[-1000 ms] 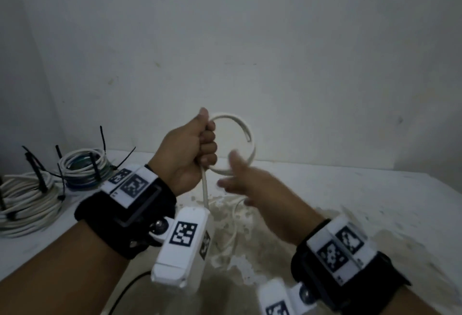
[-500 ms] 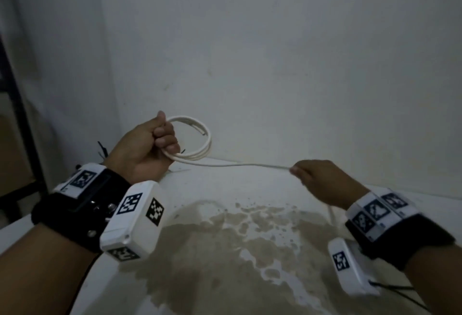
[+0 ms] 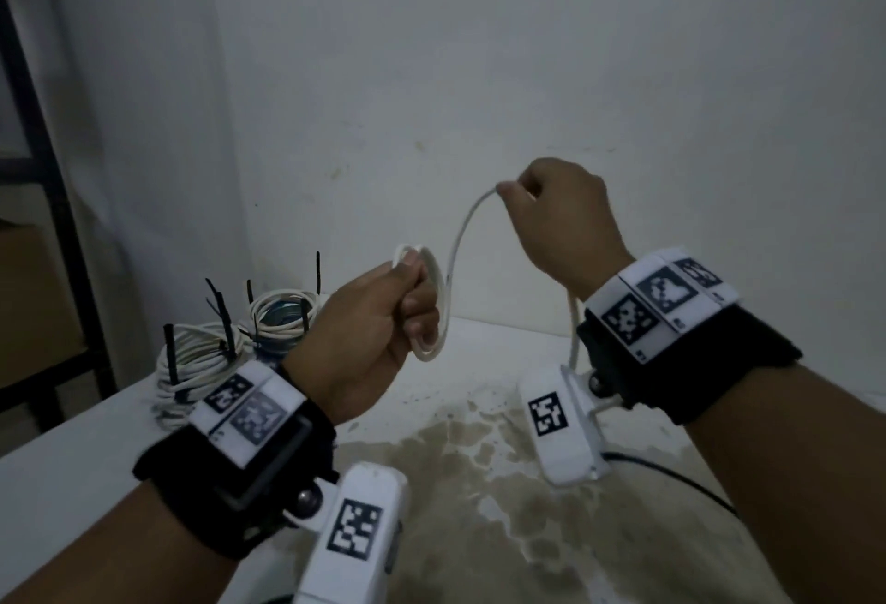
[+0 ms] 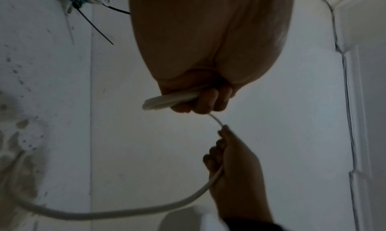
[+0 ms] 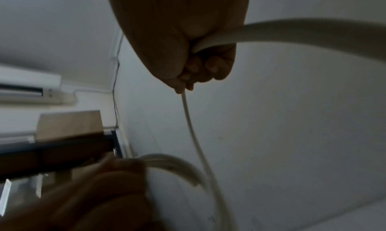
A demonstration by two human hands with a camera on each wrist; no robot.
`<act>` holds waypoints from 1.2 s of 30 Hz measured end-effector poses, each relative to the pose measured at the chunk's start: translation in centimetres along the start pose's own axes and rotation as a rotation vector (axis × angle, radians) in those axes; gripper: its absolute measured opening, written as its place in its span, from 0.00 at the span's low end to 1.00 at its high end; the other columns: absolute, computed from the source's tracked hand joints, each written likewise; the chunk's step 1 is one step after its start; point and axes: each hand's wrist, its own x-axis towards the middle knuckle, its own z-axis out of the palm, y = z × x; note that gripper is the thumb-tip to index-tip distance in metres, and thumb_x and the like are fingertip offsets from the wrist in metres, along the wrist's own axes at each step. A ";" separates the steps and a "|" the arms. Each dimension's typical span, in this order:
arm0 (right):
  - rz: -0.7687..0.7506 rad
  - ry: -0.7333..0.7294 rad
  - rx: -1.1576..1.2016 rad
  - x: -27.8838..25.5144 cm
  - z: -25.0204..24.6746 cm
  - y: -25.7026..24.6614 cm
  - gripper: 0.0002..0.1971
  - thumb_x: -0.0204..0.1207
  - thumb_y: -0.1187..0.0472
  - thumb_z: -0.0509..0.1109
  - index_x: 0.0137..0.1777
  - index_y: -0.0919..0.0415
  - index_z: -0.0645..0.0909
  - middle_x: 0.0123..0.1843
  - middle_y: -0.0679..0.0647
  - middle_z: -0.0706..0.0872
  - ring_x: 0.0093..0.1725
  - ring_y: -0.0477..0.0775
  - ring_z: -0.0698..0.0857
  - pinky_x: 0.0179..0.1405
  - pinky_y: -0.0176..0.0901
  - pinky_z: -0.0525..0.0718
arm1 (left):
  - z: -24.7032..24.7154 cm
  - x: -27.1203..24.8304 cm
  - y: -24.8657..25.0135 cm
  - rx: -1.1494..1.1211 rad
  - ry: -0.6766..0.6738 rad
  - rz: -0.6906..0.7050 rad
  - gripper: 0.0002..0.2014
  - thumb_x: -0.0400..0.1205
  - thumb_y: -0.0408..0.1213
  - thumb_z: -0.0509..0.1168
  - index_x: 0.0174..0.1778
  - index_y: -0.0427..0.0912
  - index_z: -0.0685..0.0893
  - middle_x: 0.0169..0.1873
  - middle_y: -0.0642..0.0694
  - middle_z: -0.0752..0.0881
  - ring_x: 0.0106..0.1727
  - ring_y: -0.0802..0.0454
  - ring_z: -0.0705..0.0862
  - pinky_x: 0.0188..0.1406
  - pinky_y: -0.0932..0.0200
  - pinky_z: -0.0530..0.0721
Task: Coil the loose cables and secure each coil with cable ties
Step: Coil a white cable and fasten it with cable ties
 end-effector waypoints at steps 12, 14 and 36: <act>0.166 -0.169 0.609 -8.4 0.1 -3.2 0.11 0.81 0.57 0.63 0.43 0.55 0.86 0.28 0.46 0.86 0.24 0.41 0.80 0.27 0.35 0.76 | 2.9 0.5 -2.4 -0.127 0.136 0.007 0.16 0.88 0.46 0.49 0.54 0.38 0.75 0.28 0.45 0.70 0.31 0.52 0.70 0.35 0.58 0.69; 0.077 -0.143 0.556 -9.8 0.2 -3.0 0.11 0.81 0.55 0.63 0.49 0.53 0.89 0.37 0.45 0.89 0.33 0.41 0.83 0.34 0.28 0.77 | 3.1 0.5 -2.3 -0.166 0.147 -0.014 0.19 0.88 0.48 0.49 0.52 0.37 0.77 0.36 0.40 0.75 0.40 0.48 0.75 0.42 0.57 0.75; -0.037 -0.501 0.206 -15.8 -2.7 4.4 0.16 0.80 0.41 0.56 0.32 0.42 0.71 0.29 0.44 0.78 0.32 0.41 0.78 0.32 0.32 0.72 | 0.5 -0.2 0.8 -0.398 0.029 -0.202 0.13 0.82 0.44 0.56 0.32 0.44 0.72 0.17 0.54 0.61 0.13 0.59 0.60 0.15 0.67 0.62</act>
